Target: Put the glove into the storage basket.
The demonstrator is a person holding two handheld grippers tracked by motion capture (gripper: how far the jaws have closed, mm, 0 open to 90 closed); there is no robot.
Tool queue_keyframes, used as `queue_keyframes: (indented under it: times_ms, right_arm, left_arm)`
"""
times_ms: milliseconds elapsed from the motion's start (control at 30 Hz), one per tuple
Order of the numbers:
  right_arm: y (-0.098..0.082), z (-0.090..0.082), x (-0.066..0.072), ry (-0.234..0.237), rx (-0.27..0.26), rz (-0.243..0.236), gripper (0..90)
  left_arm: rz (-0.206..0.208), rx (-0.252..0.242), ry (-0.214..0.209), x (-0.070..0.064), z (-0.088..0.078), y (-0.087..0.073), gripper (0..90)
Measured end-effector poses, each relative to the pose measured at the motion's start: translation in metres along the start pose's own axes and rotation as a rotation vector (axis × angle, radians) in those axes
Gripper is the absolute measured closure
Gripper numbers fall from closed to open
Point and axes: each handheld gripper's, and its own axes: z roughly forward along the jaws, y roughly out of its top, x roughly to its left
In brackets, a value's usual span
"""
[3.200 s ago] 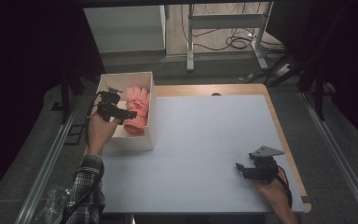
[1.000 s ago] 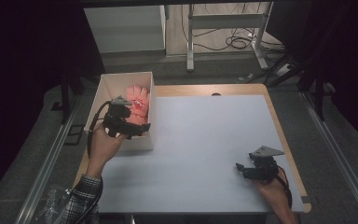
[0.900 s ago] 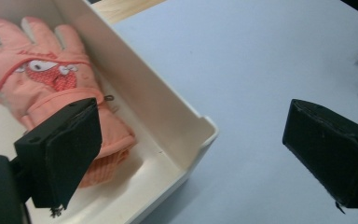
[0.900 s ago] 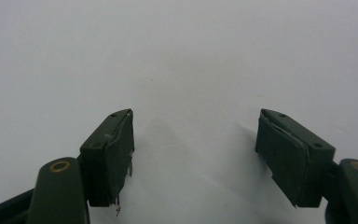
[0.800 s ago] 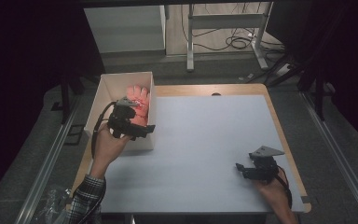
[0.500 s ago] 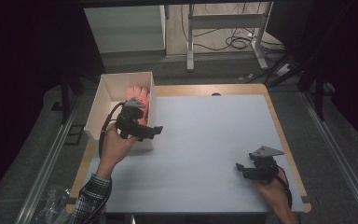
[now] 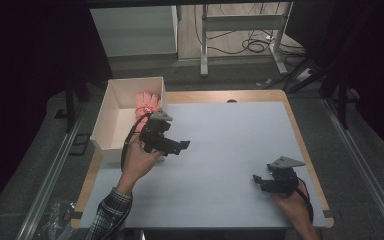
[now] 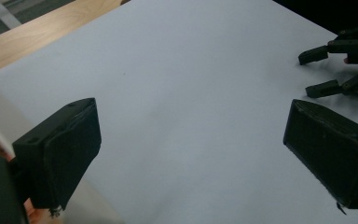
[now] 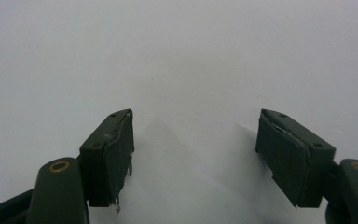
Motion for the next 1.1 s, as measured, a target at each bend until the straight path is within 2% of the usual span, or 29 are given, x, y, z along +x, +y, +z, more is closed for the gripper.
queue_keyframes:
  times_ms: [267,567,700,833,1100]
  right_arm:
    - [0.0,0.0,0.0,0.0,0.001,0.001,27.8]
    - [0.0,0.0,0.0,0.001,0.001,0.001,27.6]
    - [0.0,0.0,0.0,0.001,0.0,0.003,27.6]
    - [0.0,0.0,0.0,0.001,0.0,0.002,27.5]
    - [0.0,0.0,0.0,0.0,0.001,0.002,27.5]
  left_arm:
    - [0.045,-0.005,-0.049,-0.018,0.019,0.002,4.5]
    - [0.064,0.005,-0.086,-0.034,0.04,-0.008,4.2]
    - [0.062,0.011,-0.107,-0.038,0.051,-0.017,3.4]
    - [0.075,0.023,-0.106,-0.04,0.06,-0.027,2.5]
    - [0.051,0.033,-0.116,-0.038,0.076,-0.052,1.6]
